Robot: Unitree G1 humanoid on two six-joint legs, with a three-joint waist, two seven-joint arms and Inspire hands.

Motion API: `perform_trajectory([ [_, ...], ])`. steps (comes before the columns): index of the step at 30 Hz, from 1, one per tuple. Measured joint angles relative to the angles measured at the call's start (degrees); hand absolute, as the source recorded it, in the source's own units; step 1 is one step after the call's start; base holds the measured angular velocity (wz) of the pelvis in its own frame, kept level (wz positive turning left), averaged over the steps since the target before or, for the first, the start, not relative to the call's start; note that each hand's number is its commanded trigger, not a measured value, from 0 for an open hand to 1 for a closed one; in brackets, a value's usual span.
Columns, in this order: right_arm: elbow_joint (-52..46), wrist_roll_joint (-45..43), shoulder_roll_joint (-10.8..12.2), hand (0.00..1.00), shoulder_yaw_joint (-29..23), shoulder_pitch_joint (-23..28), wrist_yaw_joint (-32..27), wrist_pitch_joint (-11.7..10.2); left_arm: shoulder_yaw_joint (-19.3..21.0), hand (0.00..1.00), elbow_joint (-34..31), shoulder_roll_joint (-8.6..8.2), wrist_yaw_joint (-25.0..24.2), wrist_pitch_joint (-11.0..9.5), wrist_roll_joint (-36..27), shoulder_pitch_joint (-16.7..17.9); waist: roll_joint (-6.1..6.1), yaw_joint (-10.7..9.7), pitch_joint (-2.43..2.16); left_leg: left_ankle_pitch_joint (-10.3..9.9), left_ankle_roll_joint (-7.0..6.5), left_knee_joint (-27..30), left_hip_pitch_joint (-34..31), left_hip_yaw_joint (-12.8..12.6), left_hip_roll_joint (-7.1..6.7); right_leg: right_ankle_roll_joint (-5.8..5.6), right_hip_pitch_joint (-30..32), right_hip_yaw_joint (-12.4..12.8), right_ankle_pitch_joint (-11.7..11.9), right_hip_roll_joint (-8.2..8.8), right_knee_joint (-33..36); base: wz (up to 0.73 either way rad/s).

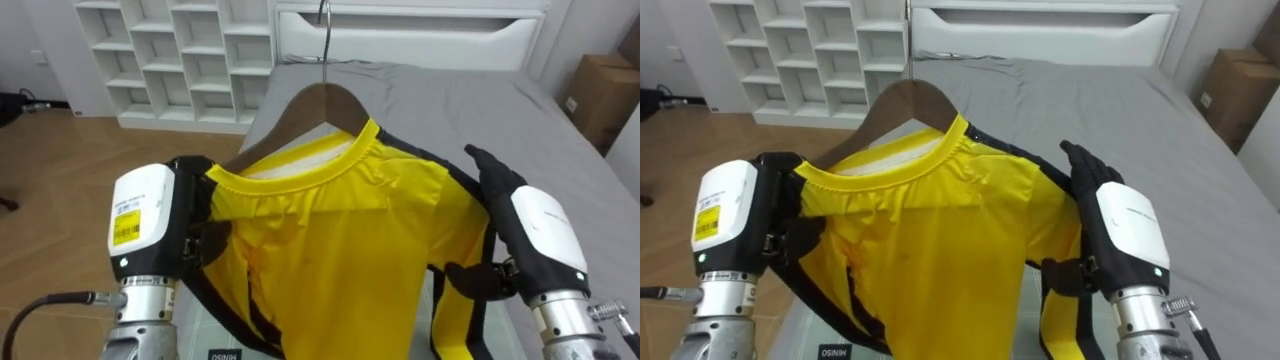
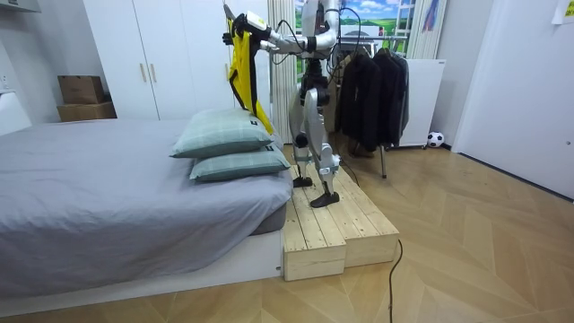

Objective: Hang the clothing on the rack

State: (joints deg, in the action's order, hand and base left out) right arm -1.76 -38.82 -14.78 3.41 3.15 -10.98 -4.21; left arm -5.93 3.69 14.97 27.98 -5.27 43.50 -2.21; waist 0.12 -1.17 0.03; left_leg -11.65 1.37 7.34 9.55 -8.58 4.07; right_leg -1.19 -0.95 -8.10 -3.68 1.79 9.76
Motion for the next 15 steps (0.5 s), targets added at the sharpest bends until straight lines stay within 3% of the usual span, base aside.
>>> perform_trajectory([
  [15, -0.95, 0.5, 0.0, 0.0, 0.0, -2.18, 0.88, -1.26, -0.05, 1.0, -0.01, -0.67, -1.55, -0.04, 2.51, 0.0, -0.7, 0.09, -0.04, 0.0, 0.0, 0.04, 0.0, -0.03, 0.01, 0.01, 0.01, 0.1, -0.1, -0.04, 0.05, 0.0],
])
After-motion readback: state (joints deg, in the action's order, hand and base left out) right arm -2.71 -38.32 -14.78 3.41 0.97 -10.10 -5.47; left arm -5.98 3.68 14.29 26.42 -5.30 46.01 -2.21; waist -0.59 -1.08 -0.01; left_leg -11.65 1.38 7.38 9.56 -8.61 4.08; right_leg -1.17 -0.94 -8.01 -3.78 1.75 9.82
